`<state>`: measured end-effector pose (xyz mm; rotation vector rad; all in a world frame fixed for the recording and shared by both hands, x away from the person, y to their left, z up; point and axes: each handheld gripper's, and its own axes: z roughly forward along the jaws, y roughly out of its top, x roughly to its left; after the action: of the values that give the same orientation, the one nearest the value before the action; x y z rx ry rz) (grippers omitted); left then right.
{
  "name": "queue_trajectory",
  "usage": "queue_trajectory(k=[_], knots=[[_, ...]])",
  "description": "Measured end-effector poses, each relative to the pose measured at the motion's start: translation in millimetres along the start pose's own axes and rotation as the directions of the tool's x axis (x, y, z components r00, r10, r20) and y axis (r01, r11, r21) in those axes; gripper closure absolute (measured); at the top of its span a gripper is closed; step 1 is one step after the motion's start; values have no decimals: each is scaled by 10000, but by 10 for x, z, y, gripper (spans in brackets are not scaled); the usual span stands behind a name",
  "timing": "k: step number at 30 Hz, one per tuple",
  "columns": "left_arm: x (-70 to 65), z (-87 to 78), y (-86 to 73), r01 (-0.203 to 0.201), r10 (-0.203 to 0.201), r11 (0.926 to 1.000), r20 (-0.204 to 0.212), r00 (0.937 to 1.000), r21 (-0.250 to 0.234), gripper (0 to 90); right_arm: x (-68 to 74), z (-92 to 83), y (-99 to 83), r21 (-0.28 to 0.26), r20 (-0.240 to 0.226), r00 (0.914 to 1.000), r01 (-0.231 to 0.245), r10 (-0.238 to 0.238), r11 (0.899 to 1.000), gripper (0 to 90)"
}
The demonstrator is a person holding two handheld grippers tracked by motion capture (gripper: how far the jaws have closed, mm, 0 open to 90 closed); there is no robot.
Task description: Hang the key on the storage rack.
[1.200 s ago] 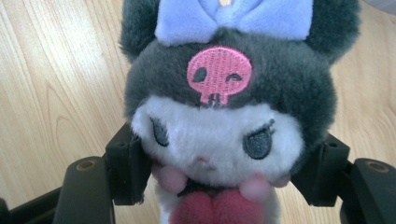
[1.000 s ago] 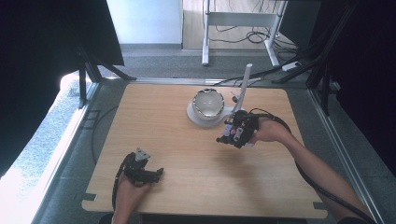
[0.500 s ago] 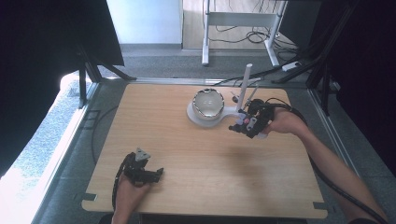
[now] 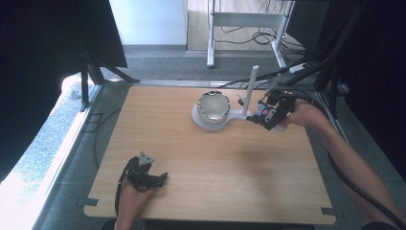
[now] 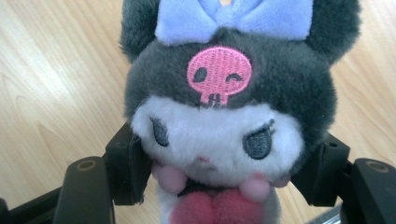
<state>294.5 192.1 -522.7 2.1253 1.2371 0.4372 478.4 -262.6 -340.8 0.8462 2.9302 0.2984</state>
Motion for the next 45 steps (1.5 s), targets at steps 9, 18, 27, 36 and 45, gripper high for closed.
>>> queue_trajectory(k=[9,18,27,36,45], knots=[[1,-2,1,6,-6,10000,16,10000,16,19,-233,-202,-2,-157,494,9971,-571,578,9982,307],[1,-1,1,4,-4,10000,21,10000,12,19,-447,-325,19,-310,770,9895,-1206,1227,9922,307],[1,-3,2,14,-14,10000,15,10000,41,19,-635,-458,38,-630,1058,9798,-1635,1695,9845,307],[2,-4,2,6,-6,10000,34,10000,37,19,-747,-562,120,-864,1306,9708,-1909,2010,9778,307],[2,-4,2,7,-7,10000,34,10000,36,19,-805,-627,223,-1145,1506,9638,-2042,2201,9722,307]])
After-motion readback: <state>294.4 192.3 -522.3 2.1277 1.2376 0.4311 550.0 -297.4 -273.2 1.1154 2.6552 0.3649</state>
